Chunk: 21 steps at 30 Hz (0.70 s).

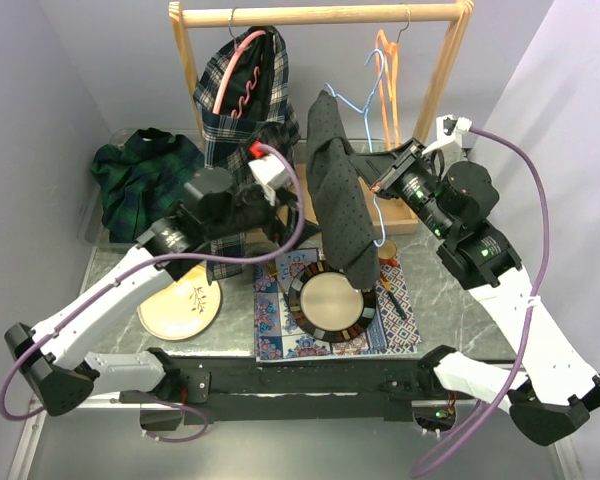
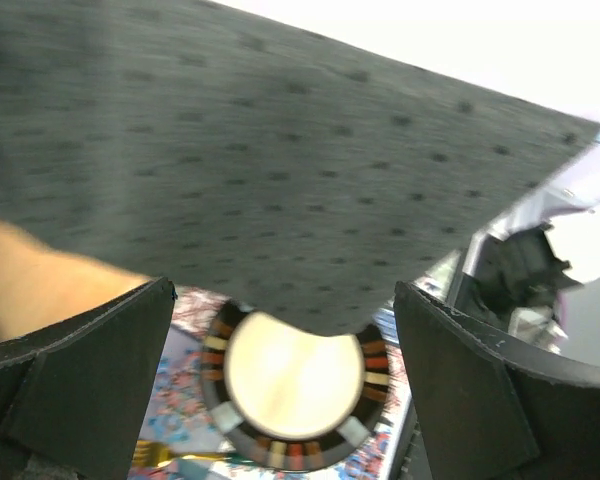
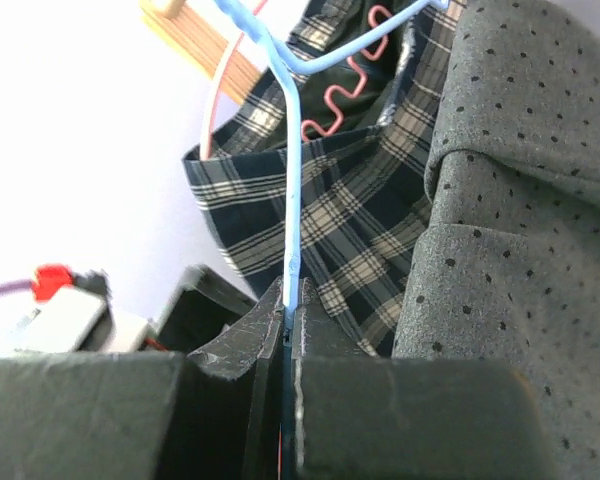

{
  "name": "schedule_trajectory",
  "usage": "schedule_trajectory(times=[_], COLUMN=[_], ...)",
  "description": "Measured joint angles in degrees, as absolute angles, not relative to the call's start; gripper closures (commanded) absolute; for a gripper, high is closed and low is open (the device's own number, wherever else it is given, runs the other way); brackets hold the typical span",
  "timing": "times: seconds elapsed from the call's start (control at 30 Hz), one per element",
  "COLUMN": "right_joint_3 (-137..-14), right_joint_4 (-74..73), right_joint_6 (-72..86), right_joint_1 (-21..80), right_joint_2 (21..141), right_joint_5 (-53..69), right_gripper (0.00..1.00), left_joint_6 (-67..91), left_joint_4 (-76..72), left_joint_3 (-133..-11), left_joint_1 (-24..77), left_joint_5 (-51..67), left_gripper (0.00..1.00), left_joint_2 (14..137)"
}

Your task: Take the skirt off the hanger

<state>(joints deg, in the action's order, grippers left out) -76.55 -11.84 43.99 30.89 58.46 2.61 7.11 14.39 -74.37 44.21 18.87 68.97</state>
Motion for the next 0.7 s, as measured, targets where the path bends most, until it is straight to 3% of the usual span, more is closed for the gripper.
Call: schedule_trajectory(times=[0.7], right_joint_3=[-79.85], right_joint_4=[-11.18], right_joint_6=[47.75], right_joint_1=[44.23], right_joint_2=[59.4], right_joint_5=[-4.93], right_gripper=[1.0], left_joint_6=[9.3], left_joint_4=[8.91], left_joint_3=[-72.6], left_joint_1=[61.3], left_joint_5=[8.99], left_gripper=[0.03], left_joint_2=[67.92])
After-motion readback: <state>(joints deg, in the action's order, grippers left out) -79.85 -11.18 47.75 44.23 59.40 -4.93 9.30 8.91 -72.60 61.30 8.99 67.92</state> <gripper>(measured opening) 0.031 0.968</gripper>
